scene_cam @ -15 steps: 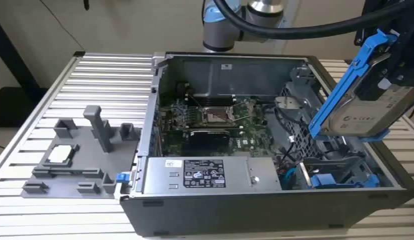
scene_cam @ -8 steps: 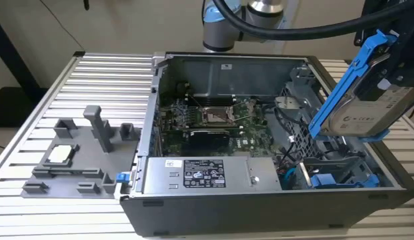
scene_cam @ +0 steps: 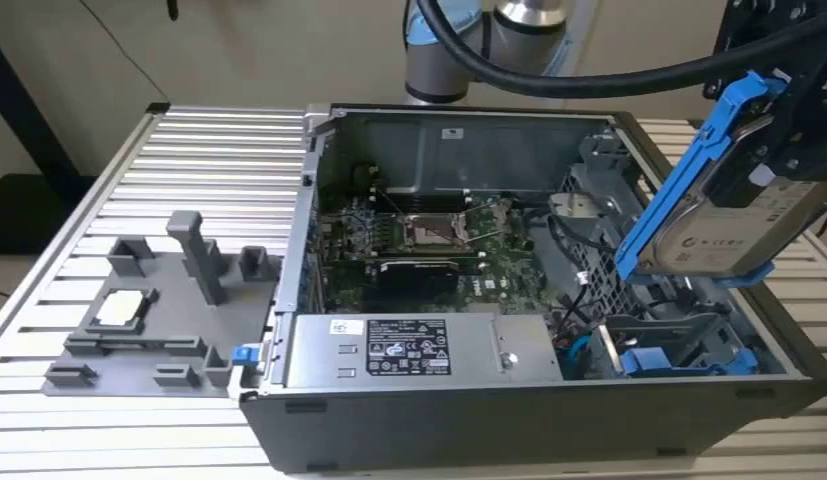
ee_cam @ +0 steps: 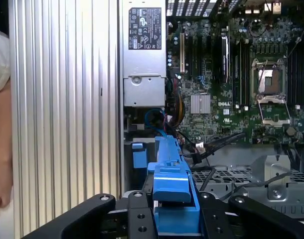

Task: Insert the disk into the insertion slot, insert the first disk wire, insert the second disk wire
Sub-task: 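Insert the disk into the insertion slot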

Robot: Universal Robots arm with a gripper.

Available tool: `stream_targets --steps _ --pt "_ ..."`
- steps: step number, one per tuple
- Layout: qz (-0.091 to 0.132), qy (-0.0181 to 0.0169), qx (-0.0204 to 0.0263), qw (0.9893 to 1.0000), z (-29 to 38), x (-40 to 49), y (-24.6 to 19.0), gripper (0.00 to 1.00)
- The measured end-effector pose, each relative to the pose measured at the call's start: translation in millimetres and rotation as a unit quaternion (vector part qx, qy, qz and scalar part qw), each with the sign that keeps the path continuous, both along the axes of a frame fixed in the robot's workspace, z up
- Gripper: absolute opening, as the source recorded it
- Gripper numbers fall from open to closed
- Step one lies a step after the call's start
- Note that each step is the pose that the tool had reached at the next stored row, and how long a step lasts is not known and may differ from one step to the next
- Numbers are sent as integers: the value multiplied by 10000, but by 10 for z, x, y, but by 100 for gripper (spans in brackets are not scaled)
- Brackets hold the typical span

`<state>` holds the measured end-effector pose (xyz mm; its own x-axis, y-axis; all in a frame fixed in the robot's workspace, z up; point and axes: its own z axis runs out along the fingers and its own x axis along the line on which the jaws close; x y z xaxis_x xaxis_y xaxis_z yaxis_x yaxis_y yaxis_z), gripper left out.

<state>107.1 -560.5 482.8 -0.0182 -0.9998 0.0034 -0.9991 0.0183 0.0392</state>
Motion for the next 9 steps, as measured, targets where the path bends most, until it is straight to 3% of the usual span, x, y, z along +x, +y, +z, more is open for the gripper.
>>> stream_targets --steps 9 --pt "1 0 0 10000 -78 14 0 33"
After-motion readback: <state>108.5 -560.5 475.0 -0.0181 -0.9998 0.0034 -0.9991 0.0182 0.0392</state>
